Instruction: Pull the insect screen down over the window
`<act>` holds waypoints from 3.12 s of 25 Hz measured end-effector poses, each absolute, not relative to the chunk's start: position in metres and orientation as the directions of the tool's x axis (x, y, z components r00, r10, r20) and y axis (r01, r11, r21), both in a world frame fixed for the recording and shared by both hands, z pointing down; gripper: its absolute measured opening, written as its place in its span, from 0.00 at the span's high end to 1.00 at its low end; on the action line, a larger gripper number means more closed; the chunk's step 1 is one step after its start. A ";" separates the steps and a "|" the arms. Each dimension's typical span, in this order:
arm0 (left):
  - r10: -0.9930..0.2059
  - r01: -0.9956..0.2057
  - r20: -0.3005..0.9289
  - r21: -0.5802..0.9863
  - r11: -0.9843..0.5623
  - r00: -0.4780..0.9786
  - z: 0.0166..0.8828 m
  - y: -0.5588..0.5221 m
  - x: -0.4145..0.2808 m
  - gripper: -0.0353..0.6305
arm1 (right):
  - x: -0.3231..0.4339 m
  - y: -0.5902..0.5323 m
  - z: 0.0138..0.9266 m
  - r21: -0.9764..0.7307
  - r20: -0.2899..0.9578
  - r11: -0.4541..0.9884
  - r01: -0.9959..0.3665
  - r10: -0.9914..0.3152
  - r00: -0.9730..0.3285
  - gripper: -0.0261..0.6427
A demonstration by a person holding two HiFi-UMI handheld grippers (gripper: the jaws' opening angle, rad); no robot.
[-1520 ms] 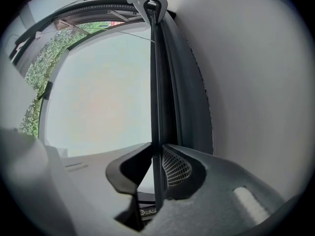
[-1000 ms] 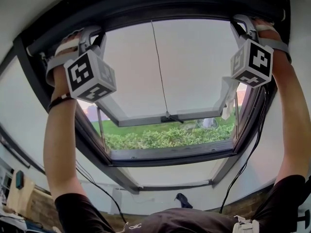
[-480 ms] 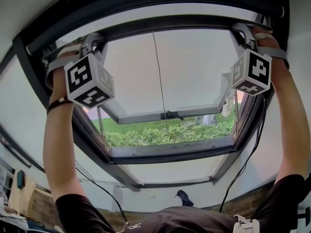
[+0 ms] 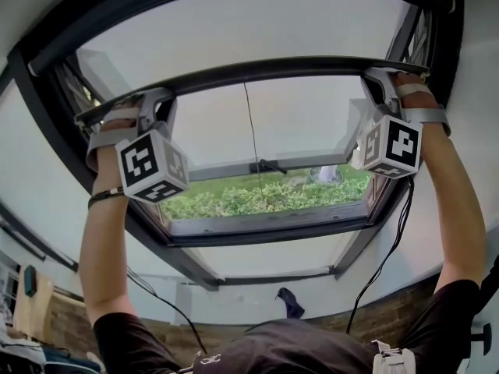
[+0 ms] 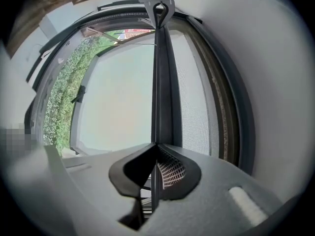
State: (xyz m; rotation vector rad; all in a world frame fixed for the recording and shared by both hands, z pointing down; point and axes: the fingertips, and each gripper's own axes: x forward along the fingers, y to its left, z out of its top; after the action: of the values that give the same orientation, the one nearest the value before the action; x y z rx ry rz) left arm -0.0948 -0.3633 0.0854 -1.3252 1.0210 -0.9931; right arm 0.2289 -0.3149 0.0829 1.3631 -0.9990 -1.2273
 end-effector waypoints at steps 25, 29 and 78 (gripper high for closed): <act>-0.848 0.089 0.455 -0.889 -0.449 0.270 0.226 -0.351 -0.094 0.90 | 0.229 -0.297 0.221 0.909 0.416 0.412 -0.057 -0.898 0.140 0.94; -0.766 0.113 0.583 -0.809 -0.576 0.270 0.238 -0.351 -0.095 0.90 | 0.228 -0.296 0.235 0.823 0.568 0.562 -0.084 -0.809 0.150 0.94; -0.634 0.076 0.720 -0.675 -0.733 0.283 0.462 -0.357 -0.098 0.90 | 0.225 -0.300 0.457 0.660 0.749 0.742 -0.114 -0.640 0.170 0.94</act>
State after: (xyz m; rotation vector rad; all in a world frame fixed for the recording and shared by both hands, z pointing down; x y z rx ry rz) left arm -0.0978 -0.3568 0.4619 -1.9456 0.4986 -1.4992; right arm 0.2247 -0.2999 0.4566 0.6809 -1.3720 -0.4180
